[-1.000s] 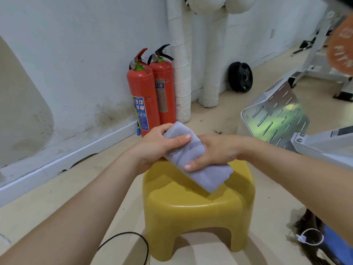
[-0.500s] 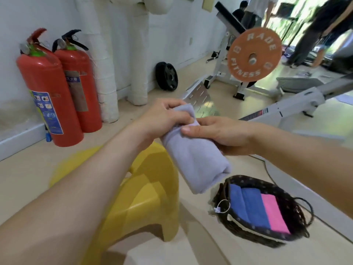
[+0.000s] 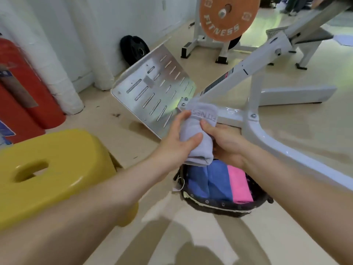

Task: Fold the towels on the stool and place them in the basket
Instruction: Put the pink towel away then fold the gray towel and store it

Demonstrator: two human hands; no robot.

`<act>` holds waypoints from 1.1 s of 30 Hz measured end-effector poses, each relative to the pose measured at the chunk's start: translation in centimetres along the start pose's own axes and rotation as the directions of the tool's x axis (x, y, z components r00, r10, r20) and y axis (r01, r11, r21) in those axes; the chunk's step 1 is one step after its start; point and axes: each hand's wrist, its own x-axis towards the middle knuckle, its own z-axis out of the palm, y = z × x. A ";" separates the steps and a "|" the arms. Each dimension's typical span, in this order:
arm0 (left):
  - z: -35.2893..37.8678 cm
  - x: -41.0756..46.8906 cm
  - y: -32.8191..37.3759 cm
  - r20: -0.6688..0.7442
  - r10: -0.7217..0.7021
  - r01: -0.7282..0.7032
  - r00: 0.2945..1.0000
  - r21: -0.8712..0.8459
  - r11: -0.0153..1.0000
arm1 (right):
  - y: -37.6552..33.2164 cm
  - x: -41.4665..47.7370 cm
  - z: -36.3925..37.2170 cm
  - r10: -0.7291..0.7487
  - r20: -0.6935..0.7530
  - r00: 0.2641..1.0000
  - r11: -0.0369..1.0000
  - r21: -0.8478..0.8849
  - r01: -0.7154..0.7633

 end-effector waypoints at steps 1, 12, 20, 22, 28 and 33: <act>1.5 0.7 -1.0 0.017 -0.007 0.007 1.000 0.016 1.000 | 0.8 0.6 -1.6 0.029 -0.017 0.999 1.000 0.012 -0.028; 11.3 3.8 -12.9 0.017 -0.466 0.451 0.885 0.223 0.865 | 13.9 7.7 -10.3 0.084 -0.288 0.954 0.886 -0.416 -0.204; 11.7 4.9 -14.1 -0.001 -0.569 0.430 0.822 0.657 0.619 | 16.8 8.6 -10.3 -0.131 -0.261 0.956 0.757 -0.650 -0.074; 11.3 5.1 -14.0 0.007 -0.542 0.396 0.840 0.675 0.623 | 17.1 8.5 -10.4 -0.154 -0.257 0.954 0.763 -0.644 -0.050; 11.4 4.8 -15.2 0.044 -0.315 0.059 0.948 0.948 0.311 | 16.8 8.7 -10.3 -0.493 0.133 0.860 0.113 -0.970 0.215; 9.5 7.4 -15.6 0.175 -0.371 -0.114 0.912 0.977 0.179 | 15.4 8.8 -12.7 0.027 0.415 0.909 -0.069 -0.907 0.416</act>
